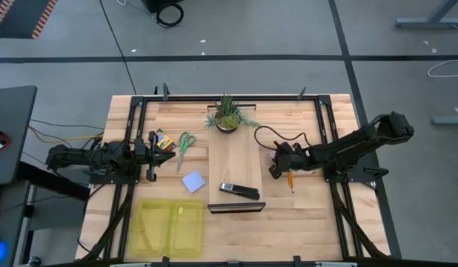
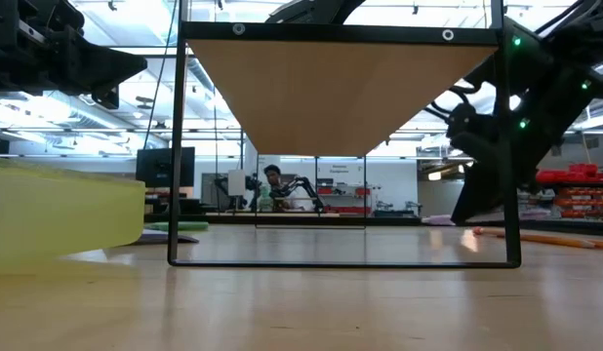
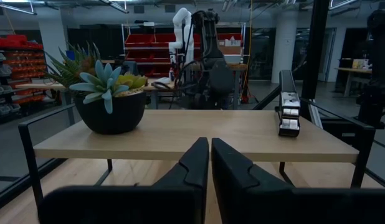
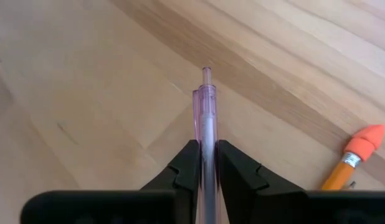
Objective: Pack school essentials
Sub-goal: Put the pen into the supply box
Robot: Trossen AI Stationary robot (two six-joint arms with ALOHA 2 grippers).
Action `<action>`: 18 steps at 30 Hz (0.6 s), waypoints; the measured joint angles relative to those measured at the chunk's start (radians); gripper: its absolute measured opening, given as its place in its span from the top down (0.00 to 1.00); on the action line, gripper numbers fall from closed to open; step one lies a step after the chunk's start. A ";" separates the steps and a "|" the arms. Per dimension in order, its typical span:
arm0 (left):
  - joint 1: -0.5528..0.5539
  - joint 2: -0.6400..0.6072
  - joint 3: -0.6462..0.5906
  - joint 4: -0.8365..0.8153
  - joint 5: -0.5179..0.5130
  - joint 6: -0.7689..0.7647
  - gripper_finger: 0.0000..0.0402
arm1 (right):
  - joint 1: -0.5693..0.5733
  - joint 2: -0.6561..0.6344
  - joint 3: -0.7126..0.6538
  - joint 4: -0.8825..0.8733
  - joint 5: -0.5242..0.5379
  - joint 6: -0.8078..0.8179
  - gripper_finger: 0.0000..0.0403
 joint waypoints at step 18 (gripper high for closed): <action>0.000 0.000 0.000 0.000 0.000 0.000 0.94 | 0.000 -0.400 0.003 -0.197 -0.100 0.128 0.85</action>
